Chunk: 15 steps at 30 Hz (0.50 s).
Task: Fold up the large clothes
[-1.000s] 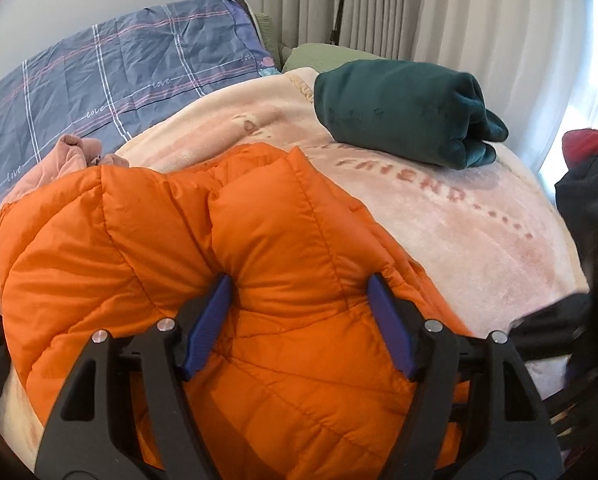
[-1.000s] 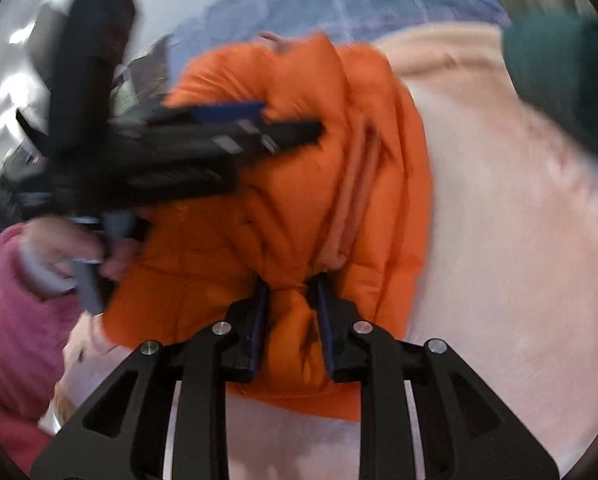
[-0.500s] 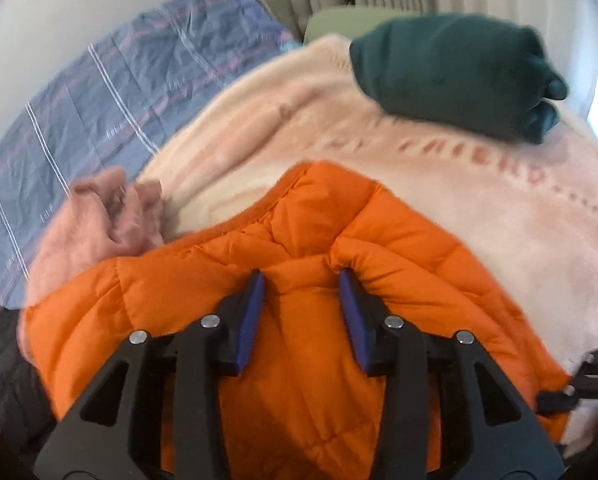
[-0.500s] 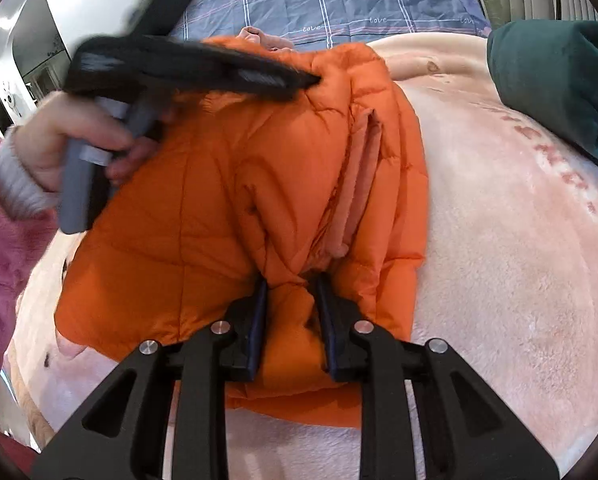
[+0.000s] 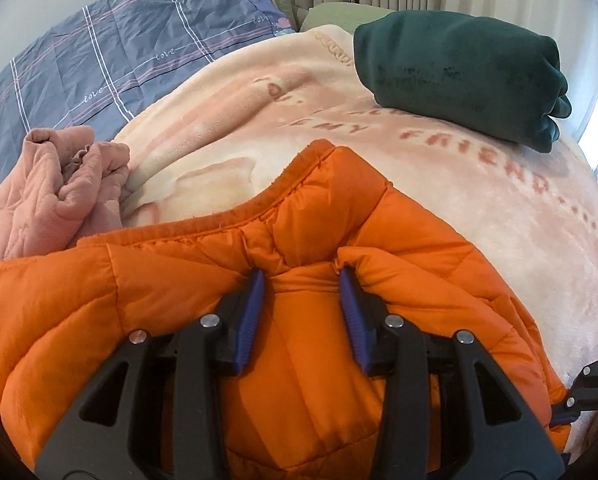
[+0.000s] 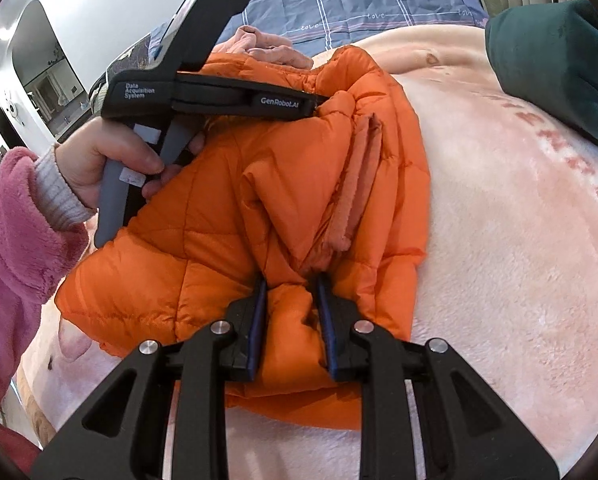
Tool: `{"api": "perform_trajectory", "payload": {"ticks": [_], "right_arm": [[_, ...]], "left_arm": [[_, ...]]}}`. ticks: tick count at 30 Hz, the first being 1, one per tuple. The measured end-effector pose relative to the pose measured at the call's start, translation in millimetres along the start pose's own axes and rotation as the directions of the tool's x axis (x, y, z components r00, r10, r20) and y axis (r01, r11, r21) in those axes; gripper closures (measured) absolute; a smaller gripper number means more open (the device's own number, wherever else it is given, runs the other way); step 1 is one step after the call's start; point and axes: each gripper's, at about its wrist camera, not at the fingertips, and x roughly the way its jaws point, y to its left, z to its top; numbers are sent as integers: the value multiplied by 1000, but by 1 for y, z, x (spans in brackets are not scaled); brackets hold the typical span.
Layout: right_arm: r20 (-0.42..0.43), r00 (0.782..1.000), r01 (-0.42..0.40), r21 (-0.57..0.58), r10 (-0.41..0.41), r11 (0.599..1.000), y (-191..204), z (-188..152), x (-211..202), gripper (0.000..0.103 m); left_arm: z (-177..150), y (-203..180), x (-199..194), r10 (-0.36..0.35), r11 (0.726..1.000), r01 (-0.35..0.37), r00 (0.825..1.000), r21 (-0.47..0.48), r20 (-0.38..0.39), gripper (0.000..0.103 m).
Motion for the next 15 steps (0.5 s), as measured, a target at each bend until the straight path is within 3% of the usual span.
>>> {"api": "perform_trajectory", "payload": {"ticks": [11, 15], "right_arm": [[13, 999, 47, -63, -46, 997, 18, 6, -25, 76], [118, 993, 35, -111, -22, 993, 32, 19, -64, 75]], "left_arm": [[-3, -3, -1, 19, 1000, -19, 1000, 9, 8, 63], [-2, -5, -3, 14, 1000, -14, 1000, 5, 8, 63]]}}
